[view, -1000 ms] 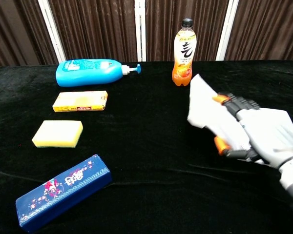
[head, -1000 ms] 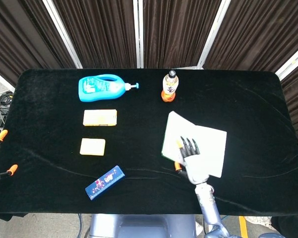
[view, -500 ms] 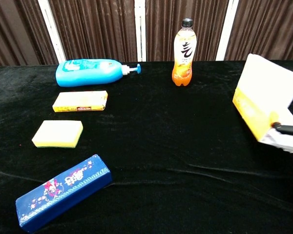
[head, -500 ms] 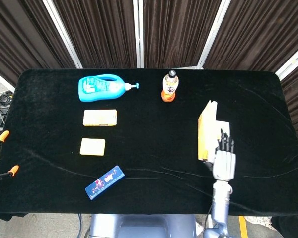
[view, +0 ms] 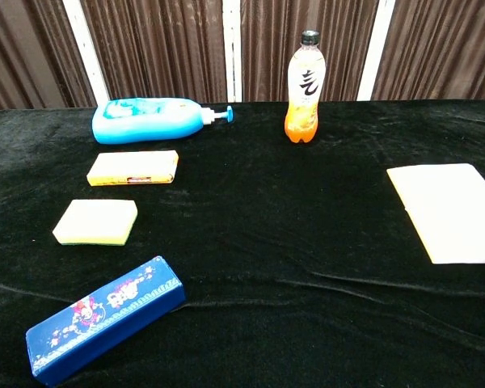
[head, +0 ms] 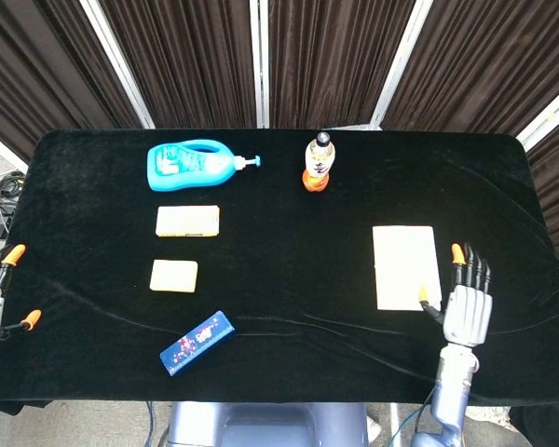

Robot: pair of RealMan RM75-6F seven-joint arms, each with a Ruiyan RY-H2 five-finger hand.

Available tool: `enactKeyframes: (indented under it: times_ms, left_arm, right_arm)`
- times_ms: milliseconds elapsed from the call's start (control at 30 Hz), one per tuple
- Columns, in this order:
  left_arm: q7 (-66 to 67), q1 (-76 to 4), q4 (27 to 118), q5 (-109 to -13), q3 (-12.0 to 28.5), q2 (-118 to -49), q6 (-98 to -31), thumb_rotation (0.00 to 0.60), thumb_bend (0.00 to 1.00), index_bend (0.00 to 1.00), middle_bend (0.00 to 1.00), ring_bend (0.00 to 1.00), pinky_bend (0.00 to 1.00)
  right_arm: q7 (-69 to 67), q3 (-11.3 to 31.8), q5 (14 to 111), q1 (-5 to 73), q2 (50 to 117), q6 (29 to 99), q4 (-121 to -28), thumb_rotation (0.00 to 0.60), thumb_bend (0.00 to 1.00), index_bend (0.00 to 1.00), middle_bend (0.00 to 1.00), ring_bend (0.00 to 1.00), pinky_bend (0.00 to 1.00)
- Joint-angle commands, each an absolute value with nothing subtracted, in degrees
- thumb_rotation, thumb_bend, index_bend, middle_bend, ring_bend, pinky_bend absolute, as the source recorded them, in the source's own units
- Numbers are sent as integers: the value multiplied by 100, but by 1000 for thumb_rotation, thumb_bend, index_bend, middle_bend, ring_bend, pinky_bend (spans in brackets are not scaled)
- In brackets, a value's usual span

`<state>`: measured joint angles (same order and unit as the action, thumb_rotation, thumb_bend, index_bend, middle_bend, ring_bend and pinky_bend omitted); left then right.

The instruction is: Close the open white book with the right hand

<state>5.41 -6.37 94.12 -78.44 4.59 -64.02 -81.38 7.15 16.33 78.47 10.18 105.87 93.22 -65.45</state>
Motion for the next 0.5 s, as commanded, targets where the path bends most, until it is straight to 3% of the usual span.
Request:
enactKeyframes:
  times_ms: [33, 167, 300, 500]
  left_arm:
    - [543, -660, 9407, -7873, 471, -6416, -8139, 600, 220, 0, 0, 0, 0]
    - [519, -701, 9374, -7973, 465, -6437, -8141, 600, 220, 0, 0, 0, 0]
    - [447, -760, 9212, -8265, 413, -6524, -8195, 600, 219, 0, 0, 0, 0]
    - [334, -759, 8987, -8542, 363, -6662, -8370, 600, 214, 0, 0, 0, 0]
  right_arm:
    - [580, 1555, 7911, 954, 10379, 9311, -6743, 600, 228, 0, 0, 0, 0]
    - [502, 1316, 8096, 913, 9860, 9096, -7165, 600, 226, 0, 0, 0, 0]
    - [783, 867, 8470, 934, 8830, 8638, -7735, 600, 210, 0, 0, 0, 0]
    - [1198, 603, 8684, 904, 7970, 8440, -8391, 600, 198, 0, 0, 0, 0]
